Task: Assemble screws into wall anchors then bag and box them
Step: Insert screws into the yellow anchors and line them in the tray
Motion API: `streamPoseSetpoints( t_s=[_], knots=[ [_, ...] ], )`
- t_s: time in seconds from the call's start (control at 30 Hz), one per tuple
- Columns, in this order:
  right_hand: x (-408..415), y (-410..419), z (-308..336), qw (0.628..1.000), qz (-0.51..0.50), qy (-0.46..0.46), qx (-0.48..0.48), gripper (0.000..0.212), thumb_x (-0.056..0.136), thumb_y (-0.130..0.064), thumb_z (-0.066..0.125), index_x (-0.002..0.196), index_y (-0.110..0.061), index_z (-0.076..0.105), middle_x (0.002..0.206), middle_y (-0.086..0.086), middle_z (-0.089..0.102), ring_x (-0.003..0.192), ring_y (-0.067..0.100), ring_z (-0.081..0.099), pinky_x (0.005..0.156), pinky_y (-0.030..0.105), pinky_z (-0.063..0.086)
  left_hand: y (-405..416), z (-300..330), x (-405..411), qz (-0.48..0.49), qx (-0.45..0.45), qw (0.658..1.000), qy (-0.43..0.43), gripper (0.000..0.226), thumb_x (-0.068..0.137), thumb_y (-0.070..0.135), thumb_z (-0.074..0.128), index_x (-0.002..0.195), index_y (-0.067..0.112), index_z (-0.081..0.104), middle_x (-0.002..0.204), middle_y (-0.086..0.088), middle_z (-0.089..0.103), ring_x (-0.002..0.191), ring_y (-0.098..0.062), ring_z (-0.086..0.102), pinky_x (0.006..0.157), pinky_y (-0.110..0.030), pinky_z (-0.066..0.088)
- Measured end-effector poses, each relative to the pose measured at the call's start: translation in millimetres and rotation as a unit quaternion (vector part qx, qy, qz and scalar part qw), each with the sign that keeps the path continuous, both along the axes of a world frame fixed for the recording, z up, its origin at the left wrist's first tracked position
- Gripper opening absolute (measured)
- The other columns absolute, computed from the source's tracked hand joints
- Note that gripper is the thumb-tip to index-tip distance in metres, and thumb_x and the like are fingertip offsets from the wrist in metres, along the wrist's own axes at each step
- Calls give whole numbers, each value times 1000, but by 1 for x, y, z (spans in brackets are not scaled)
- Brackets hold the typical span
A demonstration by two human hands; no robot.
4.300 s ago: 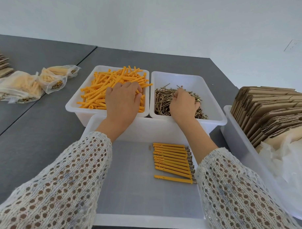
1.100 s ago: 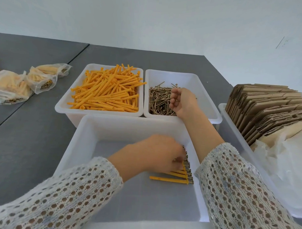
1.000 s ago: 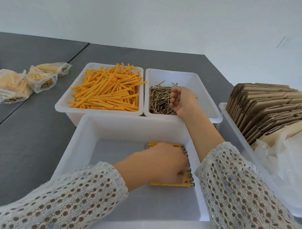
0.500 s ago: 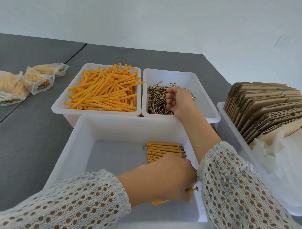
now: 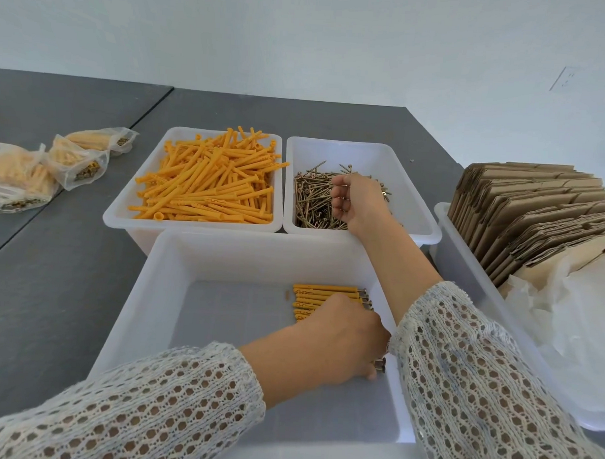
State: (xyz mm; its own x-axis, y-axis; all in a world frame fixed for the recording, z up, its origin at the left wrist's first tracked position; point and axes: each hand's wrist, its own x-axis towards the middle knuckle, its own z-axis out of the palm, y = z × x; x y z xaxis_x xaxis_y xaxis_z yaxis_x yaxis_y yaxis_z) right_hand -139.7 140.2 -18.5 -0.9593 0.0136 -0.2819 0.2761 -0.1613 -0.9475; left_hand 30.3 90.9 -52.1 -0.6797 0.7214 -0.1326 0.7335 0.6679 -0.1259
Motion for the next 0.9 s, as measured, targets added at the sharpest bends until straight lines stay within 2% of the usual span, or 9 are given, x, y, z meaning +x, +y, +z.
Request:
streamPoseSetpoints(
  t_s=[0.27, 0.4, 0.47, 0.53, 0.6, 0.73, 0.77, 0.83, 0.9],
  knots=[
    [2, 0, 0, 1000, 5, 10, 17, 27, 95, -3, 37, 83, -10, 60, 58, 2, 54, 42, 11, 45, 43, 21, 40, -4, -7, -2, -3, 50, 999, -7, 40, 96, 48, 56, 74, 17, 46, 62, 2, 36, 60, -21, 38, 50, -26, 16],
    [1, -1, 0, 999, -1, 16, 41, 27, 93, -2, 37, 82, -9, 60, 57, 3, 55, 42, 12, 46, 43, 20, 40, -11, 2, -10, 19, 85, 996, 14, 51, 98, 51, 49, 61, 20, 30, 57, 3, 33, 54, -21, 40, 50, -27, 18],
    [1, -4, -4, 992, -6, 54, 111, 27, 93, -3, 36, 83, -5, 61, 60, 5, 56, 44, 15, 48, 44, 22, 41, -20, 15, -21, 61, 122, 990, 32, 47, 99, 51, 45, 65, 21, 34, 61, 6, 37, 55, -20, 39, 50, -28, 20],
    [-1, -6, -10, 955, -3, 144, 258, 25, 92, -5, 40, 89, 5, 62, 70, 9, 58, 57, 19, 50, 53, 26, 43, -35, 29, -34, 107, 177, 975, 85, 36, 101, 46, 41, 73, 25, 42, 66, 9, 42, 62, -17, 43, 53, -29, 24],
    [0, -7, -12, 886, 36, 205, 415, 21, 90, -8, 46, 96, 2, 64, 86, 9, 63, 76, 20, 53, 65, 28, 43, -55, 38, -45, 154, 222, 952, 146, 30, 101, 40, 39, 76, 26, 46, 66, 10, 46, 65, -14, 49, 54, -28, 27],
    [6, -10, -17, 774, 135, 146, 601, 28, 88, -18, 53, 115, -11, 54, 124, 15, 50, 121, 36, 41, 100, 43, 39, -93, 40, -63, 253, 290, 892, 238, 18, 100, 30, 44, 92, 25, 59, 85, 10, 58, 83, -14, 54, 53, -28, 36],
    [8, -9, -17, 768, 142, 132, 610, 25, 88, -20, 52, 112, -12, 53, 120, 15, 50, 118, 36, 43, 98, 46, 41, -101, 38, -67, 273, 302, 877, 256, 15, 99, 28, 46, 97, 24, 61, 92, 8, 59, 90, -15, 53, 53, -27, 36],
    [9, -7, -17, 774, 162, 114, 602, 11, 89, -24, 50, 86, -14, 50, 92, 7, 53, 91, 28, 51, 80, 40, 44, -114, 32, -74, 323, 287, 859, 275, 18, 97, 27, 50, 108, 20, 62, 107, 2, 58, 103, -20, 50, 58, -29, 38],
    [9, -6, -16, 773, 181, 105, 599, 25, 92, -27, 47, 70, -16, 40, 72, 1, 46, 74, 23, 45, 71, 37, 39, -122, 26, -78, 380, 240, 854, 264, 27, 95, 30, 51, 118, 18, 59, 120, -5, 54, 112, -26, 48, 71, -35, 46]
  ],
)
